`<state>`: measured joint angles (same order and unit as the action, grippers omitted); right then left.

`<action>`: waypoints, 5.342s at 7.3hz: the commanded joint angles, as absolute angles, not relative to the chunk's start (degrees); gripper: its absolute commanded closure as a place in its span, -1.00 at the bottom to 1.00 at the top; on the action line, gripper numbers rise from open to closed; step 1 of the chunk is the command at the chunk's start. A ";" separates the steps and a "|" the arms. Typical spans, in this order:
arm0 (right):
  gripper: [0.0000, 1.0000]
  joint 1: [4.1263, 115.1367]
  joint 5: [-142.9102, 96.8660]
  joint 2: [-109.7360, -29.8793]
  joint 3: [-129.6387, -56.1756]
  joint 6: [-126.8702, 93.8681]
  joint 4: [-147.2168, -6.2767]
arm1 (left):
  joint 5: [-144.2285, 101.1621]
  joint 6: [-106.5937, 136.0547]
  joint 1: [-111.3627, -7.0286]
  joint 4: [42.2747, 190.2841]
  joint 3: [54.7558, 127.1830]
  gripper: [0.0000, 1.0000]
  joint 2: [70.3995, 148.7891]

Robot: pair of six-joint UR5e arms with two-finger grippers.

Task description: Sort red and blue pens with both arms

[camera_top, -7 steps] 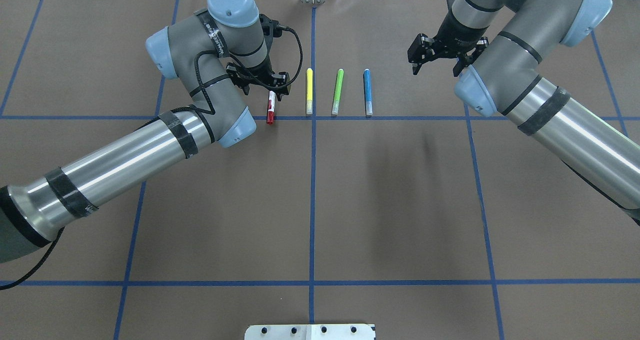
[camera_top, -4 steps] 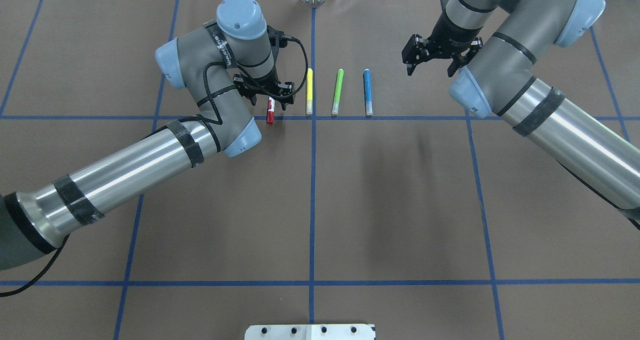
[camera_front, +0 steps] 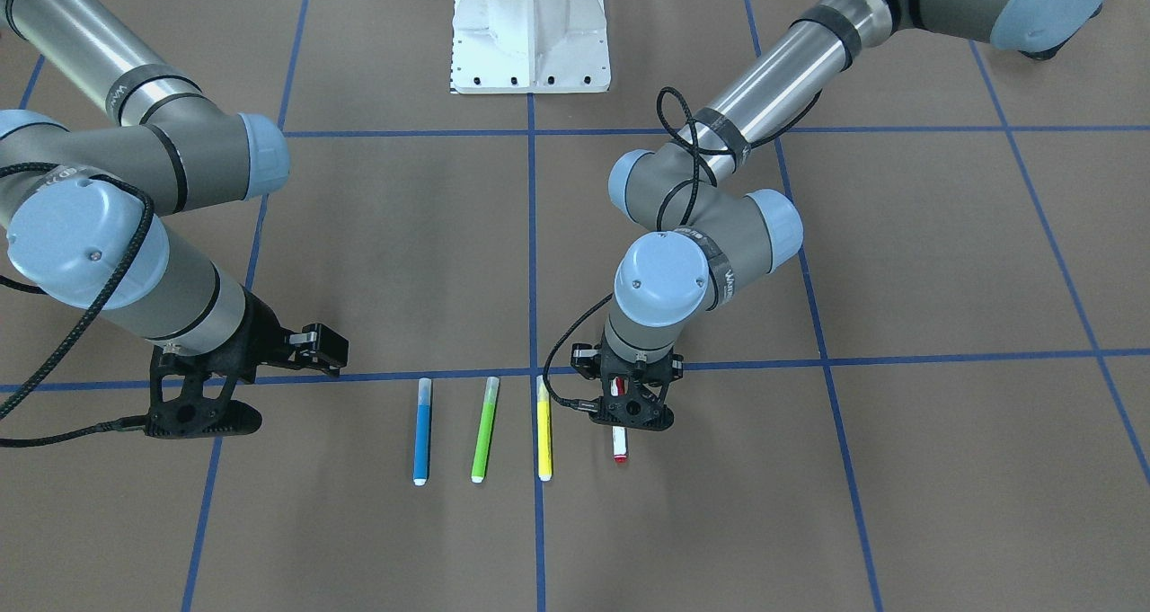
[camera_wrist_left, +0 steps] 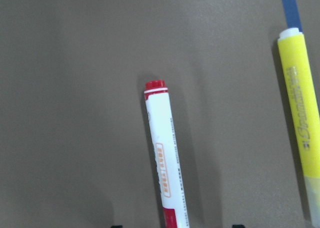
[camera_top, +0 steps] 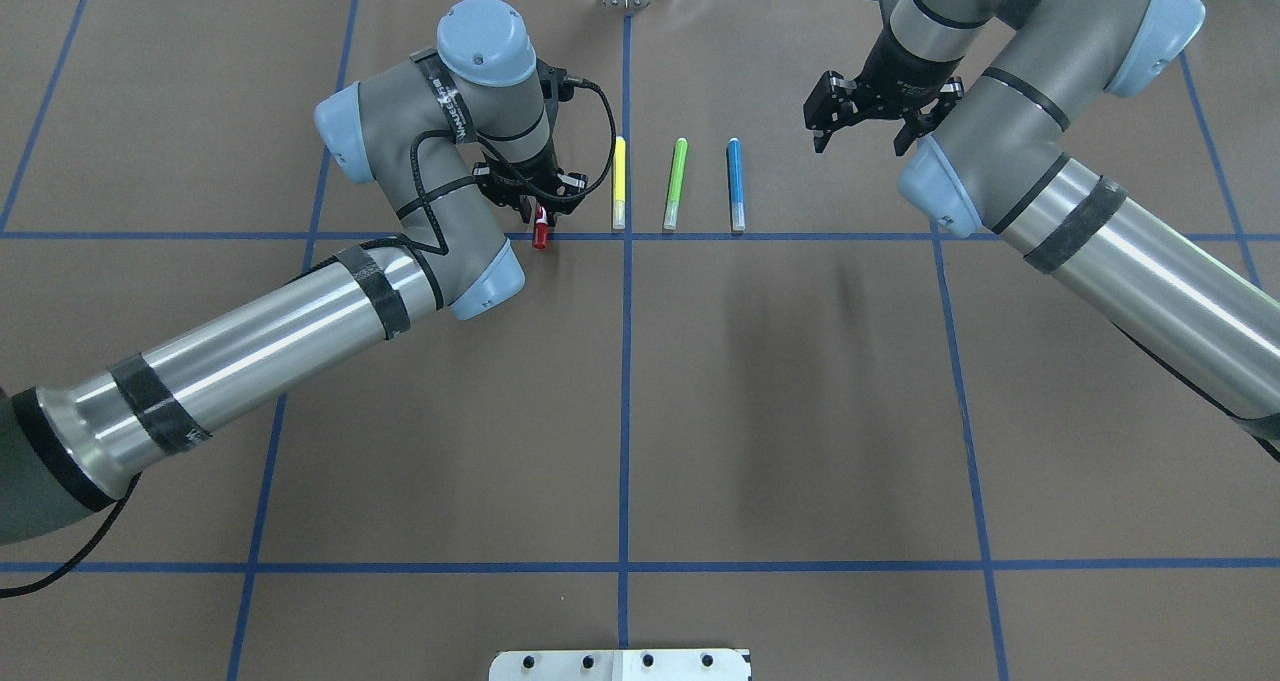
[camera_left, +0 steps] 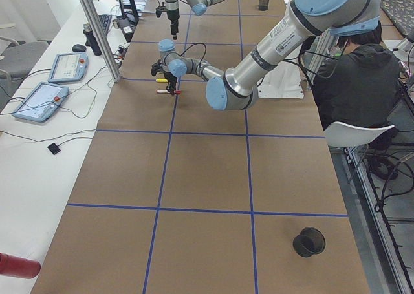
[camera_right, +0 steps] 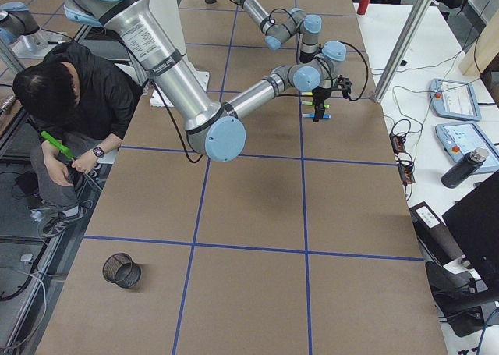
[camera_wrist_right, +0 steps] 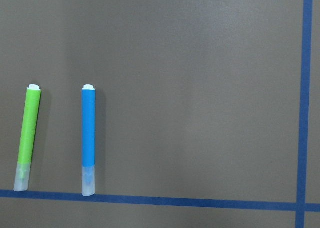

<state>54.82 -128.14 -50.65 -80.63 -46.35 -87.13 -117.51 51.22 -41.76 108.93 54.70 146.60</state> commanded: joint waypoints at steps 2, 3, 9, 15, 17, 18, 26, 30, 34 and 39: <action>-0.99 54.84 -128.23 -50.71 -80.60 -46.41 -87.10 | -119.17 53.96 -44.28 104.45 57.72 1.00 147.74; -0.99 54.76 -128.23 -50.71 -80.60 -46.41 -87.10 | -121.70 54.05 -46.30 103.63 58.44 1.00 147.66; -0.94 46.77 -117.44 -42.65 -70.08 -60.98 -76.57 | -126.83 50.72 -54.75 101.60 58.54 1.00 145.99; -0.14 43.68 -113.03 -42.54 -66.80 -60.30 -75.67 | -126.91 49.75 -55.72 101.60 58.54 1.00 145.64; -0.14 43.68 -113.12 -42.71 -64.36 -59.68 -70.88 | -126.83 49.66 -55.72 101.60 58.54 1.00 145.55; -0.15 43.68 -113.12 -42.45 -63.03 -59.59 -69.88 | -126.83 49.57 -55.72 101.60 58.54 1.00 145.55; -0.10 42.45 -113.12 -41.75 -62.58 -59.50 -70.14 | -126.91 49.57 -56.07 101.60 58.97 1.00 145.02; 0.47 42.45 -113.20 -41.75 -62.40 -59.50 -70.14 | -126.91 49.66 -56.07 101.60 59.41 1.00 144.76; 1.00 43.06 -113.55 -41.49 -63.27 -54.40 -71.53 | -126.91 49.66 -56.51 101.60 60.47 1.00 144.05; 1.00 50.43 -116.46 -44.10 -76.17 -42.95 -92.06 | -129.64 49.48 -60.63 101.43 72.04 1.00 134.06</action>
